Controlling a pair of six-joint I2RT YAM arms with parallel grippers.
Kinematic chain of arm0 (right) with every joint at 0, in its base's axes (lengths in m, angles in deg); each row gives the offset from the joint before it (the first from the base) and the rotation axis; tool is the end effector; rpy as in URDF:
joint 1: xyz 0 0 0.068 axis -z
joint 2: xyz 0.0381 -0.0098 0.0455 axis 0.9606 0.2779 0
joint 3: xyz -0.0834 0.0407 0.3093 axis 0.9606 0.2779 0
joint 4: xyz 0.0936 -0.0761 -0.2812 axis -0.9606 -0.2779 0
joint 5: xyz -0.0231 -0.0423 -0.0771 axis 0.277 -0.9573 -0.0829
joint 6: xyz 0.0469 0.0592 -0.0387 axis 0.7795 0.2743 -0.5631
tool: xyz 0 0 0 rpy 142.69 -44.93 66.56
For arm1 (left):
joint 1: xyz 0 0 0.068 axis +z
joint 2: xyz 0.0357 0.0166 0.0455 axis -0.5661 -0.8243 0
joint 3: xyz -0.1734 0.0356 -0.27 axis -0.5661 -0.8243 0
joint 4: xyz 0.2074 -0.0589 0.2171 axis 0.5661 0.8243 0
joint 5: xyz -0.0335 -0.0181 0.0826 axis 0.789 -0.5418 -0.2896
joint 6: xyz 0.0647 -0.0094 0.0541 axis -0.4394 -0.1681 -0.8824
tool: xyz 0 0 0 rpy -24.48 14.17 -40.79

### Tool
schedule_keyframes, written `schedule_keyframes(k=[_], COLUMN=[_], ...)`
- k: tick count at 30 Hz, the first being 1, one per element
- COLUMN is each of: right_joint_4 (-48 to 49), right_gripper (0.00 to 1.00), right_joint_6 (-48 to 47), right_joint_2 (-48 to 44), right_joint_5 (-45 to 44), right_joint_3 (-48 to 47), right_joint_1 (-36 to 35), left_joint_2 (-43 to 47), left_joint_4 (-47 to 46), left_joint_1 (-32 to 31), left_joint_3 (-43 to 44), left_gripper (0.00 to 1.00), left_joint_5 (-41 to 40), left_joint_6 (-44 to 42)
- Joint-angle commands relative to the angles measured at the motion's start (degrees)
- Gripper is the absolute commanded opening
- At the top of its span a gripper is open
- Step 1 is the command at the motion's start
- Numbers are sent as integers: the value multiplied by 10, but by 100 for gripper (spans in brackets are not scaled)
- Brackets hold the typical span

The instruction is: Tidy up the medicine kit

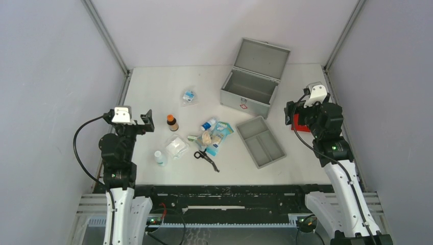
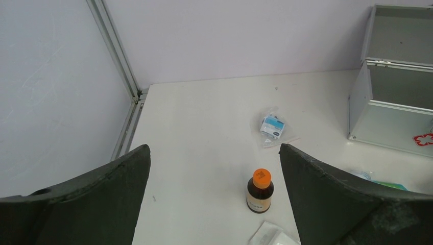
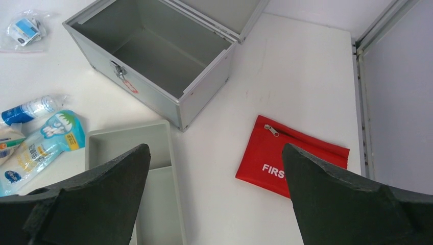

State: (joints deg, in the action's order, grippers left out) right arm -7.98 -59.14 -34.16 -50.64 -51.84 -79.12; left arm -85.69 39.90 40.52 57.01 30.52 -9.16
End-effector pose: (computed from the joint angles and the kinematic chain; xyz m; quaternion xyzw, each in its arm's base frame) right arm 0.2228 0.0268 0.3710 -0.1056 0.7952 0.0299 0.5964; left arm 0.1695 0.0079 0.3601 0.0287 0.6779 0.0091 0.7345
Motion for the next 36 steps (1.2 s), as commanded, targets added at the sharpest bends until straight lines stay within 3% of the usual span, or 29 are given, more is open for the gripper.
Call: schedule_keyframes(k=[1,7,16,27,36], right_joint_4=[40,50,54,44,27], right_gripper=[100,100,100,96,96], right_joint_6=[3,18,66,171,197], right_joint_2=[-4,36,132,328,447], right_joint_5=[-34,-135,-172,-162,-130], right_joint_3=[-11,-20,-38,-99,-131], right_joint_1=[-1,10,69,180,246], left_joint_2=[3,-1,-6,-11,-19], left_joint_4=[-26,-22,-15,-15,-11], left_joint_1=[6,7,0,-4,-5], left_joint_3=[0,4,8,7,10], left_gripper=[100,100,100,100,100], left_joint_5=[7,4,23,31,42], left_joint_6=[7,4,5,5,5])
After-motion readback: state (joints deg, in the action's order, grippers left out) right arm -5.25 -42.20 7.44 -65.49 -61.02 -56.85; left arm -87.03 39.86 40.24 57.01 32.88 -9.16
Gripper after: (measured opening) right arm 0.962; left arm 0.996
